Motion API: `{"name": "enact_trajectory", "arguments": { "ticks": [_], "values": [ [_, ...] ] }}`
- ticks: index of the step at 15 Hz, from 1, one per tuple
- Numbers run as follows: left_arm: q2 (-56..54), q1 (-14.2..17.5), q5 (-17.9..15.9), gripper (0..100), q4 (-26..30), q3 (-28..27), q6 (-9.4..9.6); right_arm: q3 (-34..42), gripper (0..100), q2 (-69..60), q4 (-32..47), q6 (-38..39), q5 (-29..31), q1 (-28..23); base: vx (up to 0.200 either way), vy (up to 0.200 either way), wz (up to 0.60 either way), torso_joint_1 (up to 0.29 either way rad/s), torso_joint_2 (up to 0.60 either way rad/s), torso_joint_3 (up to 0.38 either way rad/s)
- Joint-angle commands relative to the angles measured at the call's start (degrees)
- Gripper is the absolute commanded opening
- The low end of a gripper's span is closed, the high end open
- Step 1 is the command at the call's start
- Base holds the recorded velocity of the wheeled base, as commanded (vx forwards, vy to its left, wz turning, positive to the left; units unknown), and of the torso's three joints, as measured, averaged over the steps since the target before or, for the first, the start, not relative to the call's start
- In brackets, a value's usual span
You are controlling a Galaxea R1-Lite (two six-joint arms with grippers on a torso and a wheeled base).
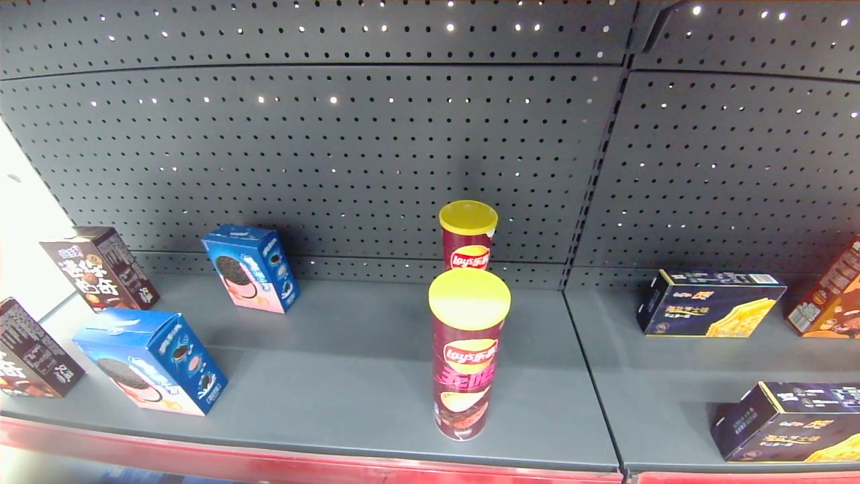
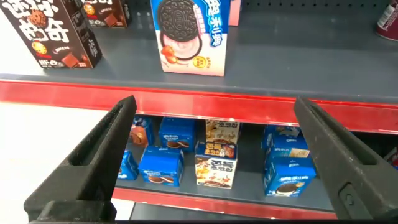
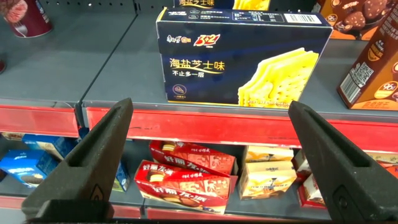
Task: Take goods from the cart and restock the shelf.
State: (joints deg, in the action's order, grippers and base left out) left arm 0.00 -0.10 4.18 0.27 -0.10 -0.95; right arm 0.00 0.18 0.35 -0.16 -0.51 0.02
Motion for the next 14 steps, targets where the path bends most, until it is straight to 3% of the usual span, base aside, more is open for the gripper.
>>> {"name": "enact_trajectory", "arguments": {
  "ticks": [1,13,14],
  "values": [
    [0.09,0.01,0.04,100,0.0,0.01,-0.02,0.0,100,0.08,0.0,-0.02,-0.02,-0.02,0.0,0.0,0.0,0.0,0.0,0.0],
    [0.09,0.01,-0.05,100,0.0,0.01,-0.02,0.0,100,0.08,0.0,-0.11,-0.28,0.06,0.0,0.0,0.0,0.0,0.0,0.0],
    [0.09,0.01,-0.05,100,0.0,0.01,-0.02,0.0,100,0.08,0.0,-0.11,-0.28,0.06,0.0,0.0,-0.6,0.012,0.0,-0.002]
  ]
}}
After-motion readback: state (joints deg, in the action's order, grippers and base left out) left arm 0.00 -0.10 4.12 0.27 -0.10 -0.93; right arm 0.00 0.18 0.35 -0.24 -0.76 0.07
